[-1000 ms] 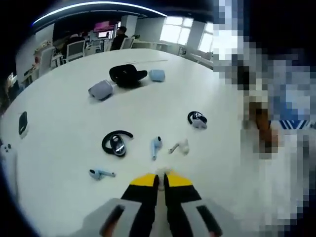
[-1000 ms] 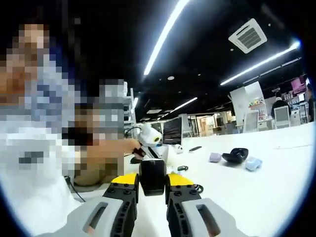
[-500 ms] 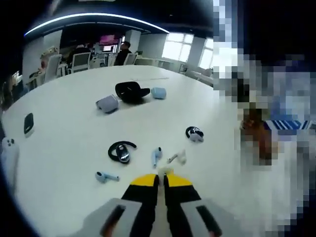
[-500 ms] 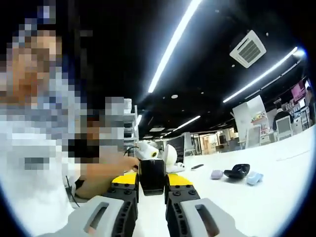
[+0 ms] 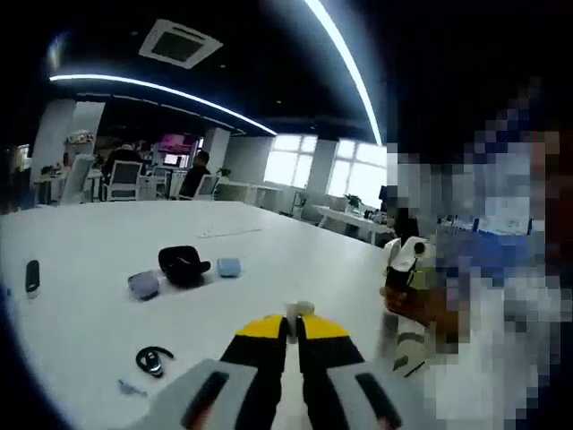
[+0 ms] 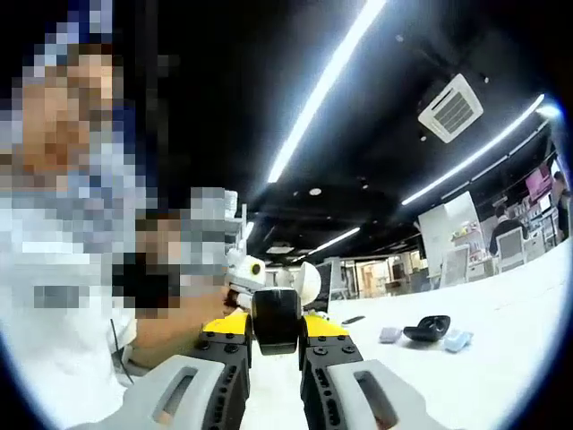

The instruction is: Pick up the earbuds from the table and place the earbuds into the earbud case

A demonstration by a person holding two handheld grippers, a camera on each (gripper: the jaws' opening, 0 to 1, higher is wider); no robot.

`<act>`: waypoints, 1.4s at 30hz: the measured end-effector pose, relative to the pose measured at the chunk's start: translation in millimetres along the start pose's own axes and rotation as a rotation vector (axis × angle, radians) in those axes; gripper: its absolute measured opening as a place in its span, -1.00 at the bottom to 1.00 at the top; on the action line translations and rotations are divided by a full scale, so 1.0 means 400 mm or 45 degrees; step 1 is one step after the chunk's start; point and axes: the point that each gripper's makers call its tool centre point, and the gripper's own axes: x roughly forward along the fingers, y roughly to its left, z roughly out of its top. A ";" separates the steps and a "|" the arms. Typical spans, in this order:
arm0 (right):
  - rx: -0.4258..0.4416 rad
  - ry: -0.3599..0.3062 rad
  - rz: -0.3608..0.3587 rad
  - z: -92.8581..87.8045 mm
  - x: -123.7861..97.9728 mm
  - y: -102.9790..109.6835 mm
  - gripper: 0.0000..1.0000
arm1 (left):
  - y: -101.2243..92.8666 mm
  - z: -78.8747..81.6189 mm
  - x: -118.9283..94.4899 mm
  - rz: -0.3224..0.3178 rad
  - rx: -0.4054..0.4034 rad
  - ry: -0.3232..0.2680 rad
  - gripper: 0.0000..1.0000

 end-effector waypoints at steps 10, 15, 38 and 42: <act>-0.143 -0.036 -0.141 0.021 0.000 -0.015 -0.64 | -0.197 0.109 0.080 -0.099 0.015 -0.208 -0.85; -0.214 -0.036 -0.223 0.025 0.006 -0.016 -0.64 | -0.256 0.127 0.115 -0.081 0.047 -0.234 -0.85; -0.396 -0.010 -0.440 0.052 -0.003 -0.019 -0.64 | -0.356 0.117 0.224 -0.099 0.088 -0.260 -0.85; -0.456 -0.011 -0.472 0.060 -0.008 -0.017 -0.64 | -0.359 0.119 0.224 -0.083 0.100 -0.270 -0.84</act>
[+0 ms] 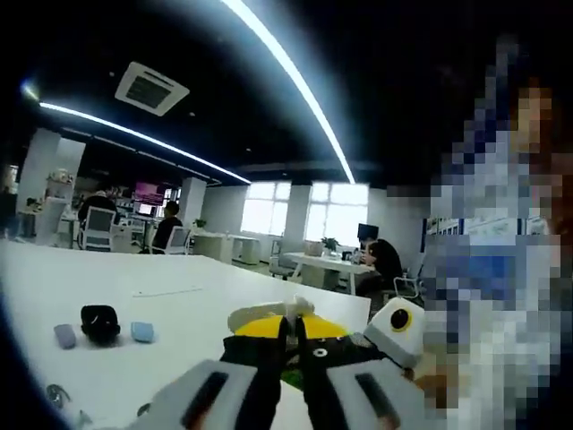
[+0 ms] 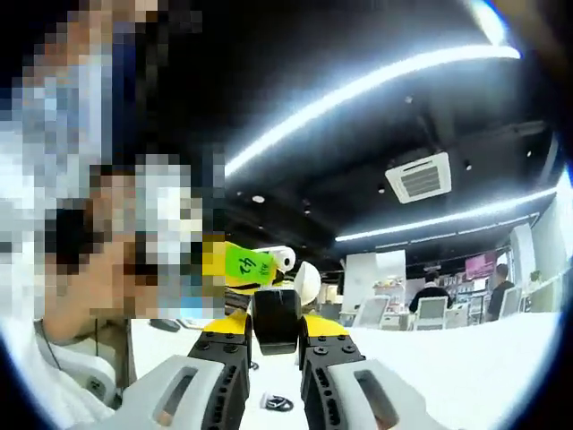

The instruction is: Pick up the earbuds from the table and place the earbuds into the earbud case

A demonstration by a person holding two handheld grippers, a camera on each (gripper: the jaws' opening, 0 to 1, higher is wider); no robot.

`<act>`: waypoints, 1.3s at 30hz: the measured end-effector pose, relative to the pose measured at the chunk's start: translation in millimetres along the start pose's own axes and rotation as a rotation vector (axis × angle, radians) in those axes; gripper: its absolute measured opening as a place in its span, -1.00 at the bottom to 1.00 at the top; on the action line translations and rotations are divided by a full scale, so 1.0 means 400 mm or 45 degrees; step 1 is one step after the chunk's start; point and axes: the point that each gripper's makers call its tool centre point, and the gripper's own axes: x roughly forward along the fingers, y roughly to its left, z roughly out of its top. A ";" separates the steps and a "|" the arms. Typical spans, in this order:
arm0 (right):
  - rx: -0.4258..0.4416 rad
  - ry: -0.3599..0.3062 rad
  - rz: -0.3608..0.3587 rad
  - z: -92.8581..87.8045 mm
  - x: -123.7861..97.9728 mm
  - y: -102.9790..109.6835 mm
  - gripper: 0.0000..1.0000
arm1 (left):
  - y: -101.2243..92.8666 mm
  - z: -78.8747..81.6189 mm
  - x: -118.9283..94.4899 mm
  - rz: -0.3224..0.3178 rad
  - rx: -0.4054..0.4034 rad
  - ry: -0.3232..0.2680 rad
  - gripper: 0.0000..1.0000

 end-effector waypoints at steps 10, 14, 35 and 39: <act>-0.135 -0.018 -0.070 0.019 -0.008 -0.004 -0.64 | -0.009 0.002 0.007 0.020 0.031 -0.008 -0.84; -0.110 -0.029 -0.056 0.023 -0.007 -0.004 -0.64 | -0.013 0.007 0.005 0.012 0.050 -0.005 -0.84; 0.009 -0.030 0.042 0.018 -0.002 0.013 -0.63 | -0.033 0.088 -0.023 -0.204 0.034 -0.148 -0.67; 0.075 -0.036 0.095 0.020 0.000 0.025 -0.63 | -0.045 0.111 -0.040 -0.353 0.078 -0.178 -0.69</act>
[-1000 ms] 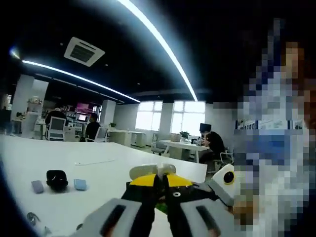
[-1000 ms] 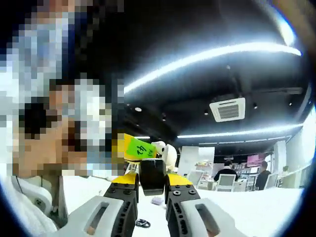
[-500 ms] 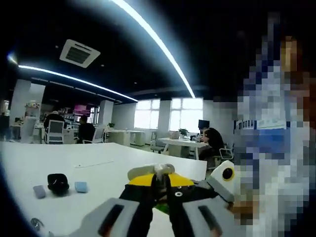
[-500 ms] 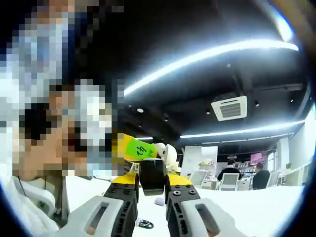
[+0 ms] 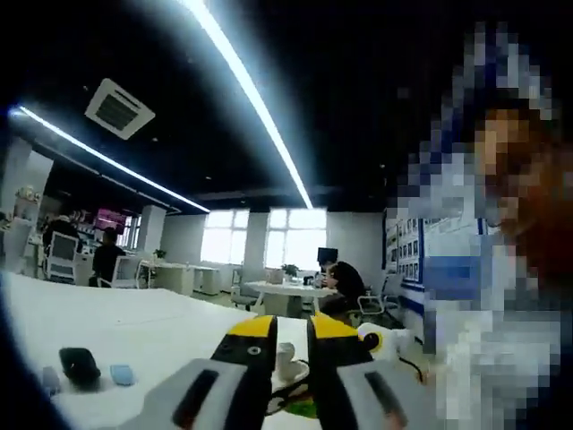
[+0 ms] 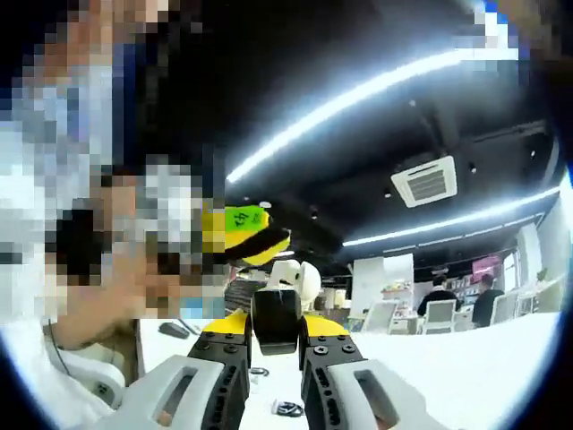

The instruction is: Pick up the earbuds from the table and place the earbuds into the earbud case

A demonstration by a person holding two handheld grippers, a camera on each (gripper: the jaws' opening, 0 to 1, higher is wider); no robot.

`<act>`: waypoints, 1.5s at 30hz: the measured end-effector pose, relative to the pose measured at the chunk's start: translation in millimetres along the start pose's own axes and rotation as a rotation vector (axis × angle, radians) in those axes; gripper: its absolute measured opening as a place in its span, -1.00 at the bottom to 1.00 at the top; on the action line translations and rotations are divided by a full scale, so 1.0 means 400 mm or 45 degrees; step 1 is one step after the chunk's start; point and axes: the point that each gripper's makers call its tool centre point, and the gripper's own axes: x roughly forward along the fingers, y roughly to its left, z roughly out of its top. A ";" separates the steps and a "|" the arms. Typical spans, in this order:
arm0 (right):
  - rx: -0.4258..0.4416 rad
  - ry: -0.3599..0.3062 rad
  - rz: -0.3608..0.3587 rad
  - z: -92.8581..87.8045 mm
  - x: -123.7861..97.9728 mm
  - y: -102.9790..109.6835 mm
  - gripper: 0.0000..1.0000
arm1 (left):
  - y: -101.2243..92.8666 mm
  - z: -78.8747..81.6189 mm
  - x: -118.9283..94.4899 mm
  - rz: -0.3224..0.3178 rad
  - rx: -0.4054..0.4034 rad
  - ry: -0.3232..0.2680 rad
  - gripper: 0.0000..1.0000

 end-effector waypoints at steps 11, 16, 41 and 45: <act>0.118 -0.003 0.068 -0.005 0.006 0.015 -0.64 | -0.030 -0.043 0.004 -0.159 0.158 0.169 -0.69; 0.105 0.005 0.073 -0.006 0.008 0.020 -0.64 | -0.026 -0.061 0.005 -0.177 0.153 0.204 -0.64; 0.061 0.034 0.082 -0.011 0.011 0.029 -0.63 | -0.015 -0.080 -0.020 -0.139 0.207 0.309 -0.61; 0.064 0.037 0.083 -0.011 0.011 0.030 -0.63 | -0.033 -0.078 -0.017 -0.176 0.251 0.309 -0.66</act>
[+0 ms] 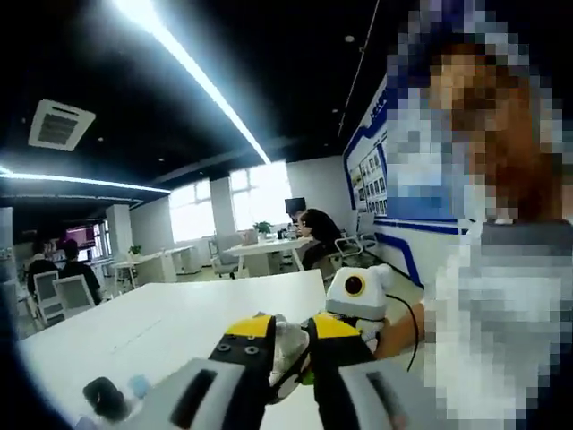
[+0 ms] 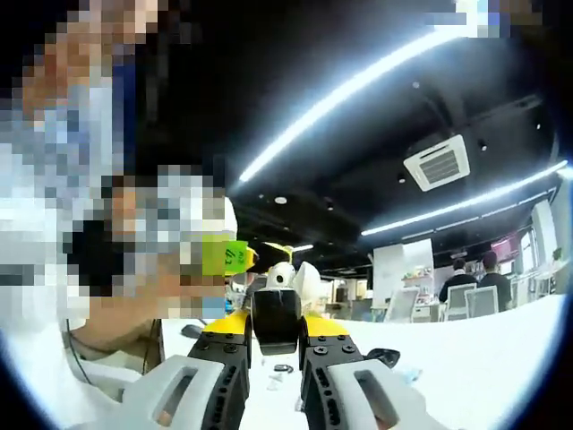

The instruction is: Pick up the earbuds from the table and place the earbuds into the earbud case

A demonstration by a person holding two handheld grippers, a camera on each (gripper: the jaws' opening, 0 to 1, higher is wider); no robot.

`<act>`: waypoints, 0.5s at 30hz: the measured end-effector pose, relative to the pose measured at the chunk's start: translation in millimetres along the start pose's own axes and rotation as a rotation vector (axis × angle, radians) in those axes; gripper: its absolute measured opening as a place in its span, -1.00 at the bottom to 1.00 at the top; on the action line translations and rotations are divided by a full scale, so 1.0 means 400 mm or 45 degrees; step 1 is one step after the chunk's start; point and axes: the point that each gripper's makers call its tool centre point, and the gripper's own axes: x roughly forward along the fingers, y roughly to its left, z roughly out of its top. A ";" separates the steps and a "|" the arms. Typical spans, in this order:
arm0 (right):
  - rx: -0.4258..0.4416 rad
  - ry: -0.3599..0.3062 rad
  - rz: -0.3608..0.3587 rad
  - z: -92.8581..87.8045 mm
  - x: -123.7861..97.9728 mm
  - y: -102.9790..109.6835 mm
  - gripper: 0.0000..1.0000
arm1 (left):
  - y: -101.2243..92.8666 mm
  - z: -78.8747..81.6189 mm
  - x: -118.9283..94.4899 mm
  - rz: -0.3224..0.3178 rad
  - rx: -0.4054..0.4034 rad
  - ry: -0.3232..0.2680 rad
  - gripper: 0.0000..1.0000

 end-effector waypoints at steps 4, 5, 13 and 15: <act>-0.002 0.005 -0.005 -0.002 -0.001 -0.003 -0.63 | 0.013 -0.011 0.000 0.030 0.001 0.050 -0.69; -0.001 0.002 -0.007 -0.002 -0.002 -0.004 -0.63 | 0.021 -0.016 -0.003 0.054 0.014 0.075 -0.69; -0.054 0.018 -0.014 -0.003 0.001 0.012 -0.63 | 0.011 -0.046 0.005 0.046 -0.022 0.142 -0.68; -0.054 0.021 -0.019 -0.003 -0.002 0.008 -0.63 | 0.012 -0.049 0.007 0.041 -0.043 0.144 -0.69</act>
